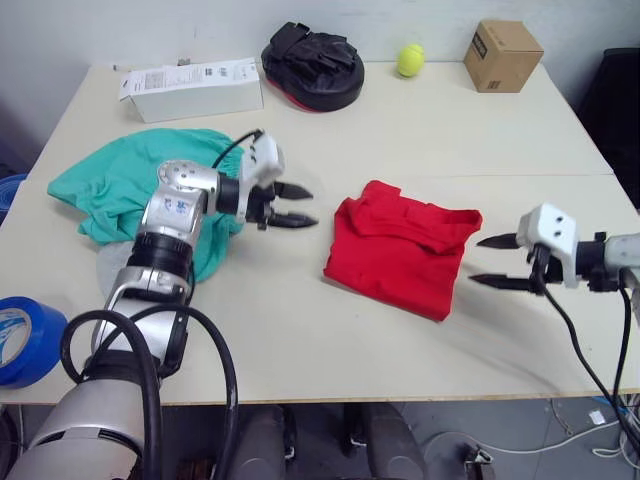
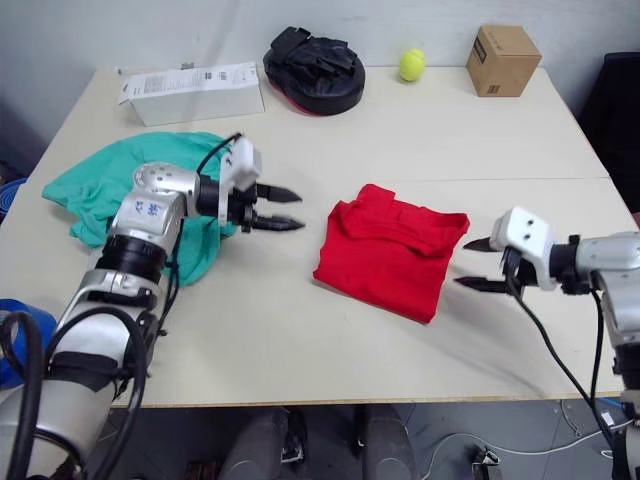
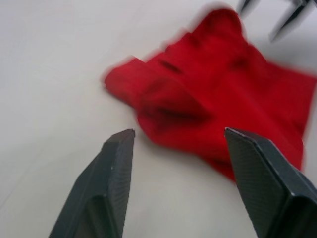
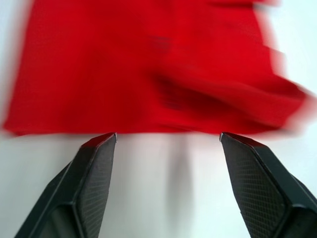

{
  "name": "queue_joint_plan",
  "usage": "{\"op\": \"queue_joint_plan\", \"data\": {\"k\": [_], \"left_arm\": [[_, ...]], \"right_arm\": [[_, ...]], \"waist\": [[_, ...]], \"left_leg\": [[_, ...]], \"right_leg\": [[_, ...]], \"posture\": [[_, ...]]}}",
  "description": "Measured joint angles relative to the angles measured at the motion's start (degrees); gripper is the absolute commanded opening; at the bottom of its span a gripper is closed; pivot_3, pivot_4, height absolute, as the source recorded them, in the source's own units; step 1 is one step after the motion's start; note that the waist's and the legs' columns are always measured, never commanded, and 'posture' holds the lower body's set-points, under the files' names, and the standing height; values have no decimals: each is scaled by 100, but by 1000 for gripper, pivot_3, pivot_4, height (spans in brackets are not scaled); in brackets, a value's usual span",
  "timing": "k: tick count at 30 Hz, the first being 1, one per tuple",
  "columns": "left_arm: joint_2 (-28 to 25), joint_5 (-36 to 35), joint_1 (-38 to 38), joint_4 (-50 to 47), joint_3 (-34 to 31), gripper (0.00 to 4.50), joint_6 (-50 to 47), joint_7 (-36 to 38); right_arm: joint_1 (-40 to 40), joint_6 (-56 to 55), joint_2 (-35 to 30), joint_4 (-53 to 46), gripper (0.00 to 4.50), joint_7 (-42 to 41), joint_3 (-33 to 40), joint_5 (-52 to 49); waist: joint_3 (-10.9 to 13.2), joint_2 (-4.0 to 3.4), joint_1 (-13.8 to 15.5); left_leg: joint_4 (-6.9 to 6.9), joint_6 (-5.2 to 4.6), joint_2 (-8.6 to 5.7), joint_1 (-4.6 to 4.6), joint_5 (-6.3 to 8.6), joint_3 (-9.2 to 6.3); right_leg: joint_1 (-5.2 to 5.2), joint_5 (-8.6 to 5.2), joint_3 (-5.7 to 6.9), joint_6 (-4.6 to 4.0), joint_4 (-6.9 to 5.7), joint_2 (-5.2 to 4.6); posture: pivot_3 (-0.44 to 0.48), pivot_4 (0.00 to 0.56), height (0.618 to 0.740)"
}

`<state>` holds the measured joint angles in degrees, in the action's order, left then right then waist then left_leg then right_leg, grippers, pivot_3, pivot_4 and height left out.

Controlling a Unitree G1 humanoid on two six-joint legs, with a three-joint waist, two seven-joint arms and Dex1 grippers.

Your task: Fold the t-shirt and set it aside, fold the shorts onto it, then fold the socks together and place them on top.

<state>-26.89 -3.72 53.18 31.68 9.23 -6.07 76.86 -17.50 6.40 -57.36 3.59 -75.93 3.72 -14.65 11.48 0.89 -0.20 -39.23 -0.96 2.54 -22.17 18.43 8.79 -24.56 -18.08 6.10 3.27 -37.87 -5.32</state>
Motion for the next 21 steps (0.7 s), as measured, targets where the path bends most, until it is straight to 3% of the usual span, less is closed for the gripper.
{"op": "queue_joint_plan", "data": {"k": [2, 8, 18, 21], "left_arm": [[-77, 18, -489, -633, 245, 4475, 213, 148], [-374, -340, -1047, -2378, 222, 4475, -35, 250], [-785, -1799, -1385, -4235, -567, 4475, -2274, -503], [-969, -2191, -1412, -4485, -696, 4500, -2948, -709]], "right_arm": [[335, -202, 6, -499, 4500, -55, -28, -29], [753, -528, 427, -1255, 4500, 609, -134, 268], [978, -663, 1052, -1514, 4500, 1746, -693, 1215], [921, -798, 1183, -1539, 3912, 2024, -839, 1478]], "waist": [[1, 1, 11], [1, 4, 14], [-1, 6, -13], [-6, 13, -22]], "left_leg": [[-24, -2, 0, -8, 0, -4], [-57, -5, 9, -6, 2, -26], [-58, -6, 16, -2, 2, -32], [-58, -4, 17, 2, 1, -32]], "right_leg": [[-1, 0, -12, -1, 6, -6], [20, 8, -10, -9, 1, -10], [24, 7, -10, -10, -2, -5], [27, 6, -11, -11, -2, -3]], "posture": [[0, 150, 740], [0, 150, 740], [0, 150, 740], [0, 150, 740]]}}
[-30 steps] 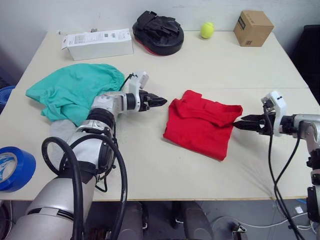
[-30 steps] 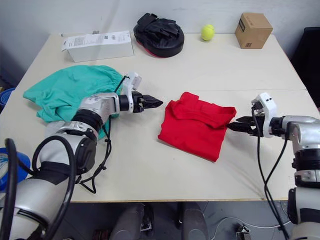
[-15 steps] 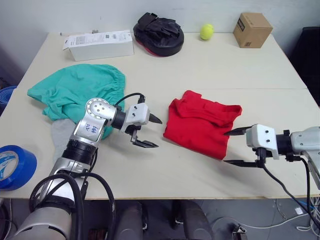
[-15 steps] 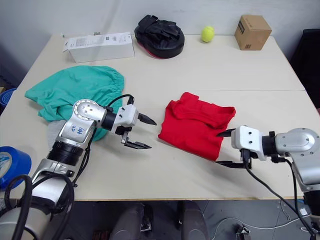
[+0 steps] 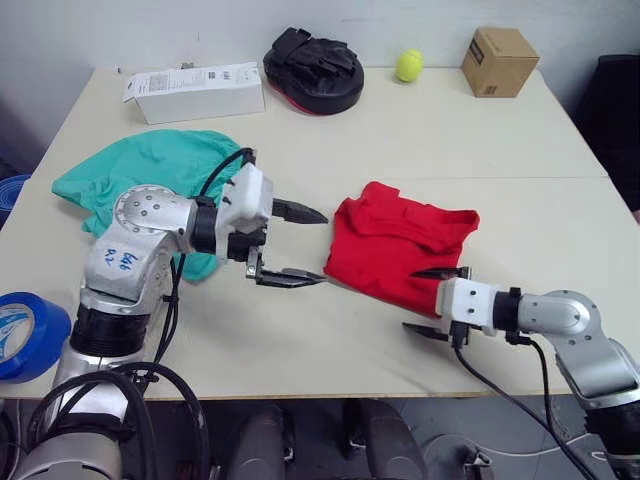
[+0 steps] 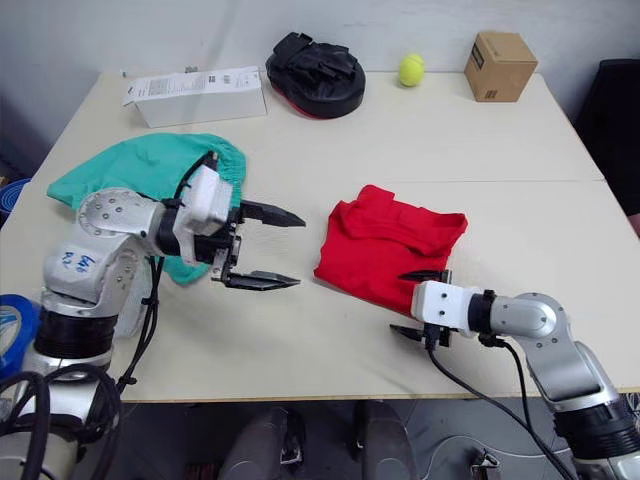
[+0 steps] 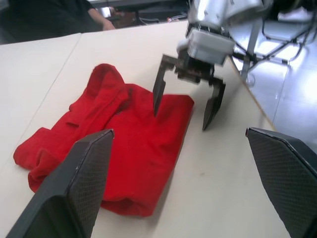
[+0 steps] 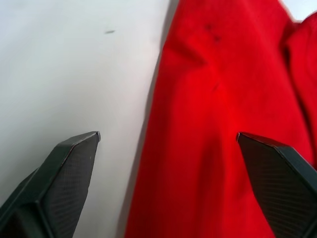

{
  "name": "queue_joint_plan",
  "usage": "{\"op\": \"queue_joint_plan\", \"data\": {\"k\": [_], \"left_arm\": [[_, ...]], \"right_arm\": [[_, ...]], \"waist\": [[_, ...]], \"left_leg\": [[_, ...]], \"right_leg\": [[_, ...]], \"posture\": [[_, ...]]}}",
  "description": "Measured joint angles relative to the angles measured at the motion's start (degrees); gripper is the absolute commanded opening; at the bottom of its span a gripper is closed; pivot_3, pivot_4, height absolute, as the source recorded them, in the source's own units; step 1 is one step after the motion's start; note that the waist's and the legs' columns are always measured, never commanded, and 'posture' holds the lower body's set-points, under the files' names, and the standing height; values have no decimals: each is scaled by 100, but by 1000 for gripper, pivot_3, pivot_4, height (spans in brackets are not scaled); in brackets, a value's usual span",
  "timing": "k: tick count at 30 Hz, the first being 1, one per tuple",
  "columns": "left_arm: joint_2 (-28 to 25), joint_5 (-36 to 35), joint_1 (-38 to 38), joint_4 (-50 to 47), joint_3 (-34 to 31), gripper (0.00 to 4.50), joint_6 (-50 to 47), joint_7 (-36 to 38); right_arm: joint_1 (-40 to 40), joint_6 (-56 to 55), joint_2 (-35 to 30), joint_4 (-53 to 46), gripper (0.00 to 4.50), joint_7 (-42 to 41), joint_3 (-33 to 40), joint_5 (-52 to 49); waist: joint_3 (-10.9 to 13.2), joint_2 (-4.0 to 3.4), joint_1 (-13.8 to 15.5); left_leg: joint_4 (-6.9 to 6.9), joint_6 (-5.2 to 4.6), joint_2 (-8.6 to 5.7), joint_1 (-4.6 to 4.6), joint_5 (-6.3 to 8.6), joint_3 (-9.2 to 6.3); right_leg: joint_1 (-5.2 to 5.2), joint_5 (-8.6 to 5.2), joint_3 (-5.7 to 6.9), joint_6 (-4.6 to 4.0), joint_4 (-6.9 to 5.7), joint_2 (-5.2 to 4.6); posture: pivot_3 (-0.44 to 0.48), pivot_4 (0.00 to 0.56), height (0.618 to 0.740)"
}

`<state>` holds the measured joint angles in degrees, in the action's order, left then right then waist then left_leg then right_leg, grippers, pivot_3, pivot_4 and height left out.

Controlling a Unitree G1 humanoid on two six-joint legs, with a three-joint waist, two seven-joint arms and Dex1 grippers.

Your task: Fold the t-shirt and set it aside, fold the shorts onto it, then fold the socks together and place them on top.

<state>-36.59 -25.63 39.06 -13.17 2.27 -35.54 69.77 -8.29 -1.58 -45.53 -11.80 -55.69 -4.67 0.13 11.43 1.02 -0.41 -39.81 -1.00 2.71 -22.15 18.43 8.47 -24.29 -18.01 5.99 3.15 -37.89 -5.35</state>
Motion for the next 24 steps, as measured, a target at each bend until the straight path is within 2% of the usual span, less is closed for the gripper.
{"op": "queue_joint_plan", "data": {"k": [4, 11, 18, 24], "left_arm": [[-252, -145, -267, -220, 8, 4500, -156, 1], [-336, -355, -289, -391, 7, 4500, -327, -35], [-489, -397, -291, -392, 7, 4500, -337, -84], [-691, -457, -368, -406, 1, 4500, -336, -78]], "right_arm": [[-20, -158, 104, 54, 2552, 226, -157, 181], [-20, -387, 105, 245, 55, 305, -262, 322], [23, -610, -47, 326, 23, 113, -224, 162], [572, -848, -607, 10, 23, -708, -147, -525]], "waist": [[0, 1, 6], [-1, 3, 33], [-1, 3, 42], [-1, 3, 46]], "left_leg": [[0, 0, -1, 3, 0, 0], [-3, -1, -5, 2, 1, -2], [-1, -3, -6, 0, 1, -4], [8, -3, -5, 0, 2, -6]], "right_leg": [[3, 0, -1, 0, 1, 0], [7, 0, 0, 0, 3, -3], [7, 0, 2, 0, 7, -3], [7, 0, 5, 0, 14, -2]], "posture": [[0, 150, 740], [0, 150, 740], [0, 150, 740], [0, 150, 740]]}}
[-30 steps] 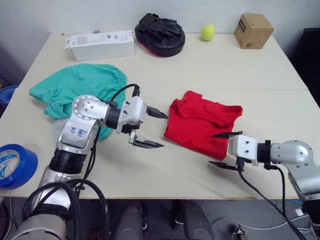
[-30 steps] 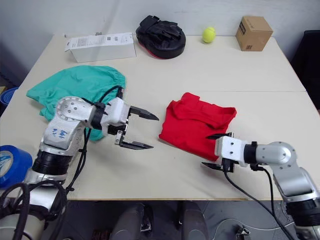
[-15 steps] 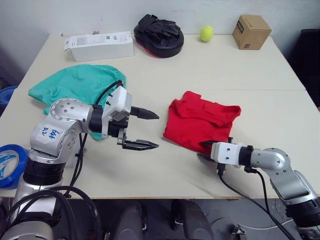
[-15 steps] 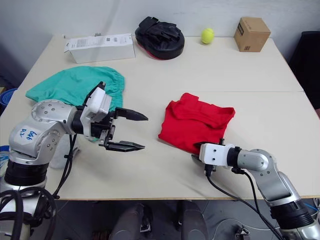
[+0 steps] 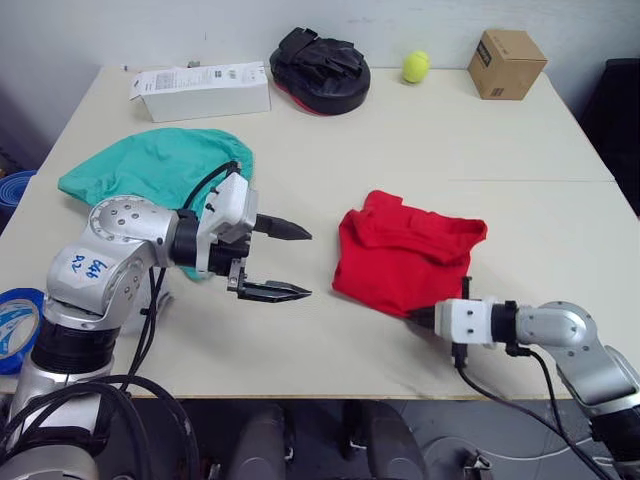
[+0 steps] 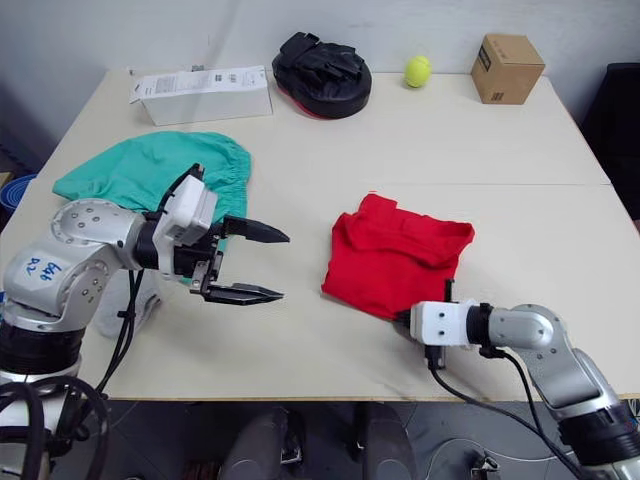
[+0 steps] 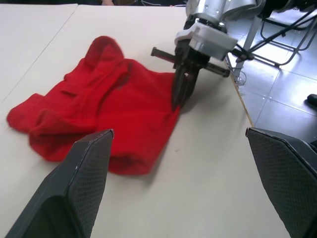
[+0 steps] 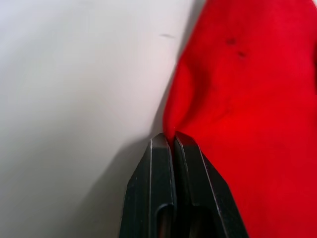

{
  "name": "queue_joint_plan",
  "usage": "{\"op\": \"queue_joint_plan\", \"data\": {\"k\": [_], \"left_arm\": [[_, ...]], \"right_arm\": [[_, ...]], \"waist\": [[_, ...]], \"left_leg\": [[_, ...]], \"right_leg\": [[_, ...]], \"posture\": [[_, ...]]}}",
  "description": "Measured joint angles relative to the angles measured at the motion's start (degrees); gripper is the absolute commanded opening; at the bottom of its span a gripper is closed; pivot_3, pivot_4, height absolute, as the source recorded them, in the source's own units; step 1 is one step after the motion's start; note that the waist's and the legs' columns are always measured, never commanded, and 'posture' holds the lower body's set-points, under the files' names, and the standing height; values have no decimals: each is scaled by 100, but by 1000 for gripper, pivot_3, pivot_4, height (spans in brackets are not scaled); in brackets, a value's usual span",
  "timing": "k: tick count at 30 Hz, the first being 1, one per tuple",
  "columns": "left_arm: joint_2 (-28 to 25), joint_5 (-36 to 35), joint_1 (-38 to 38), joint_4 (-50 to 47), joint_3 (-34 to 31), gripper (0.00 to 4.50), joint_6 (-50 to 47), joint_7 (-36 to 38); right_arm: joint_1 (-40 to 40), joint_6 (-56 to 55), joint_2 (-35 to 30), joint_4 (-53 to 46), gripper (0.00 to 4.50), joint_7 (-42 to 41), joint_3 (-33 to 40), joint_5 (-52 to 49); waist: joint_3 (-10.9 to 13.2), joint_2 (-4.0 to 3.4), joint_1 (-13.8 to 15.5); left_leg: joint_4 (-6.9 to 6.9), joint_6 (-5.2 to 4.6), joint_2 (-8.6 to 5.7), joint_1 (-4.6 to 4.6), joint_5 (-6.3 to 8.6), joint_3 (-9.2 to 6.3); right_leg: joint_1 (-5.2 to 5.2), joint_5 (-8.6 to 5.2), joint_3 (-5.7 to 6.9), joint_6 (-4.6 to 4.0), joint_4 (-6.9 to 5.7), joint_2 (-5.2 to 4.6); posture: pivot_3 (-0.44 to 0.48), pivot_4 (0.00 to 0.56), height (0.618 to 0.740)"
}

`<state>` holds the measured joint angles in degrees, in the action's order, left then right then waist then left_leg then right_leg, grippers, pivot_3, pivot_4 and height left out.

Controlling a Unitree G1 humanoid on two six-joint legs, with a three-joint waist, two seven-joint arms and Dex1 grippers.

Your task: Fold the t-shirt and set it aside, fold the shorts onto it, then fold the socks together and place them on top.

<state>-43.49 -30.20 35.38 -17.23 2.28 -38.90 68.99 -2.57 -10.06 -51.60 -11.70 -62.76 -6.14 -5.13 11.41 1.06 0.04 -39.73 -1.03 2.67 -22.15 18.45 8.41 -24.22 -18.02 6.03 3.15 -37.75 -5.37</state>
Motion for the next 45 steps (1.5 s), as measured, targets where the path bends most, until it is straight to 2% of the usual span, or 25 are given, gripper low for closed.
{"op": "queue_joint_plan", "data": {"k": [8, 15, 18, 21, 27, 29, 36, 41, 45], "left_arm": [[-300, -300, -359, -306, -23, 4500, -113, 58], [-471, -319, -692, -509, 34, 4500, 30, 117], [-470, -238, -691, -493, 97, 4500, 220, 122], [-414, -11, -657, -406, 269, 4500, 557, 157], [-118, 425, -315, 238, 685, 4500, 1282, 384], [133, 670, -164, 563, 845, 4500, 1696, 432], [1030, 1611, 256, 2044, 1341, 4500, 3310, 375], [1445, 1688, 541, 2691, 1354, 4500, 3365, 343], [1700, 1698, 713, 2909, 1371, 4500, 3380, 367]], "right_arm": [[1161, -261, -513, -701, 23, -674, 101, -597], [1019, -671, -468, -573, 23, -338, 191, -119], [1036, -629, -492, -559, 632, -376, 213, -185], [1226, -447, -741, -673, 1668, -610, 341, -525], [1494, -18, -931, -1283, 3790, -908, 1080, -1531], [1446, 232, -940, -1483, 4479, -882, 1342, -1851], [862, 1441, -781, -1876, 4479, -148, 1597, -2510], [1060, 2858, -778, -2030, 4479, 217, 2182, -3607], [1265, 3379, -774, -2070, 4479, 286, 2634, -3925]], "waist": [[0, 0, 0], [0, 0, -9], [0, 0, 14], [0, 0, 40], [0, 0, 75], [0, 0, 94], [0, 1, 131], [0, 2, 148], [-1, 2, 142]], "left_leg": [[1, 0, 1, 1, 0, -2], [-2, 1, 0, 7, 0, 0], [-2, 0, -3, 6, 0, -1], [-3, -2, -4, 6, 1, -1], [-4, -3, -2, 8, 1, -2], [-8, -3, -2, 8, 2, -3], [-13, -9, -3, 4, 5, -6], [-23, -17, -4, -3, 10, -13], [-23, -19, -4, -1, 11, -15]], "right_leg": [[2, 0, 0, 0, 1, 0], [5, -1, -2, -1, -2, 0], [6, -1, -2, -1, 0, -1], [9, -1, 0, -1, 2, -2], [11, 0, 3, -1, 1, 1], [13, 0, 5, -1, 1, 1], [15, 0, 12, -1, 3, -2], [18, 1, 19, 2, 3, -6], [23, 1, 23, 2, 5, -5]], "posture": [[0, 150, 740], [0, 150, 740], [0, 150, 740], [0, 150, 740], [0, 150, 740], [0, 150, 740], [0, 150, 740], [0, 150, 740], [0, 150, 740]]}}
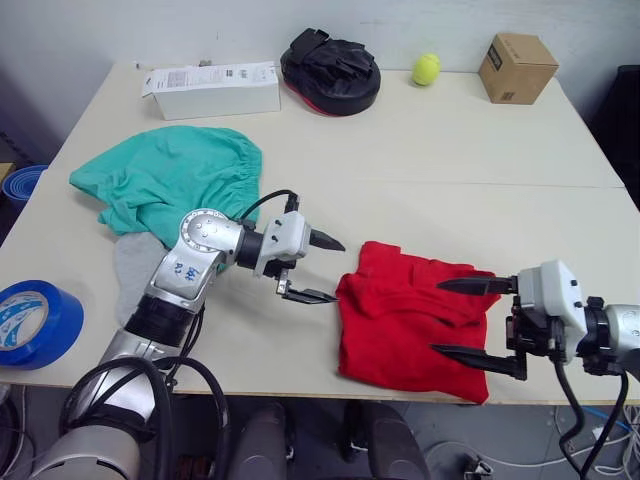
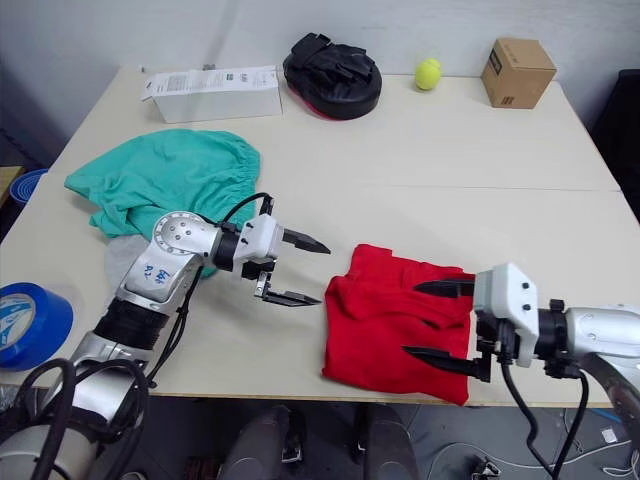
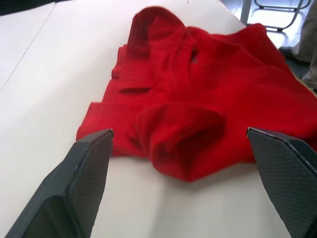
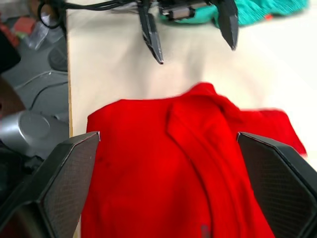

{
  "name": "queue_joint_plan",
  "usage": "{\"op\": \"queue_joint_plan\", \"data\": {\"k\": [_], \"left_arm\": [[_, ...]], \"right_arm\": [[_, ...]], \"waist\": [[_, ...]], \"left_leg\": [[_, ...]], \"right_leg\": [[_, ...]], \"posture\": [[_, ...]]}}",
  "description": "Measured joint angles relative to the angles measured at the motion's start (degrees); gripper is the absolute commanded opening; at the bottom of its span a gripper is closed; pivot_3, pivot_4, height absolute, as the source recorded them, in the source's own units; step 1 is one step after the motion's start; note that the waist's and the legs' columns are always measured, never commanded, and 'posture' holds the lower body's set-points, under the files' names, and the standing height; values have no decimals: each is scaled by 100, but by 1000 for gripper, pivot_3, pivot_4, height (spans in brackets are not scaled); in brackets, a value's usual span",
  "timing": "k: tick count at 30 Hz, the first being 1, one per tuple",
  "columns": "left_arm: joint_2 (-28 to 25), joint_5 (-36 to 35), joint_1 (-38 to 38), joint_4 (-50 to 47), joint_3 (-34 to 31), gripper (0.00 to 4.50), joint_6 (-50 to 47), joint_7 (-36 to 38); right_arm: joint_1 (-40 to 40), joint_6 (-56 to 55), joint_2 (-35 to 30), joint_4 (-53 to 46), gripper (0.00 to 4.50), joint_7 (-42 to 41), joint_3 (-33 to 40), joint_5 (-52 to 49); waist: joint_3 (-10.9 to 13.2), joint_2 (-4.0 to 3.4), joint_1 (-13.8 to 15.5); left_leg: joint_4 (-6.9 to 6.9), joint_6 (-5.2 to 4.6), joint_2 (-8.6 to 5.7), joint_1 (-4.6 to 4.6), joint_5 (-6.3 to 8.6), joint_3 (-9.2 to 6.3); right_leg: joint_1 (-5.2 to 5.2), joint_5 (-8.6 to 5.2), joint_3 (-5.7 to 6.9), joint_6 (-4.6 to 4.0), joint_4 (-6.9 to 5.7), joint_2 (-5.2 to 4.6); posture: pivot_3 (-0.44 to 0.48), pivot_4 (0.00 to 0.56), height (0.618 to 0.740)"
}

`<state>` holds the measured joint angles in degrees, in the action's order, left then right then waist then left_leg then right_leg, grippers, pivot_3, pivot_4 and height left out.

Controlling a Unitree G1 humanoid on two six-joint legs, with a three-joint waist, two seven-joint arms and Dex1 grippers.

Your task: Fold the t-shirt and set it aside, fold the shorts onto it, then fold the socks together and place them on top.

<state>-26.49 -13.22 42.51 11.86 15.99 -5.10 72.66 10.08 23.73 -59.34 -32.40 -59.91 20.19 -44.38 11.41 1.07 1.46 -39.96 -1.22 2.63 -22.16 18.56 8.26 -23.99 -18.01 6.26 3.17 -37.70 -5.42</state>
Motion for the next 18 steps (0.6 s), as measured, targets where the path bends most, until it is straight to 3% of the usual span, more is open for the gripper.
{"op": "queue_joint_plan", "data": {"k": [3, 8, 17, 18], "left_arm": [[175, 142, 7, 124, 112, 4313, 297, 20], [345, 779, 166, 693, 453, 2961, 1248, -38], [571, 1098, 261, 1175, 567, 2961, 1956, 46], [589, 1097, 283, 1187, 563, 2613, 1972, 55]], "right_arm": [[111, 151, 82, -127, 4497, 103, 239, -8], [156, 298, 206, -251, 4500, 353, 332, 5], [332, 357, 324, -364, 4500, 478, 518, 233], [380, 335, 329, -367, 4500, 452, 518, 278]], "waist": [[0, 0, -10], [0, 0, -9], [0, 0, -4], [0, 0, -3]], "left_leg": [[1, 0, 1, 2, 0, 1], [1, 0, -1, 3, 0, 1], [1, -4, -1, 1, 2, 0], [1, -5, -1, 1, 3, 0]], "right_leg": [[0, 0, -1, 0, 0, 1], [1, 0, -1, 0, 0, 1], [1, 0, 0, 0, 3, 0], [2, 0, 0, 1, 4, 0]], "posture": [[0, 150, 740], [0, 150, 740], [0, 150, 740], [0, 150, 740]]}}
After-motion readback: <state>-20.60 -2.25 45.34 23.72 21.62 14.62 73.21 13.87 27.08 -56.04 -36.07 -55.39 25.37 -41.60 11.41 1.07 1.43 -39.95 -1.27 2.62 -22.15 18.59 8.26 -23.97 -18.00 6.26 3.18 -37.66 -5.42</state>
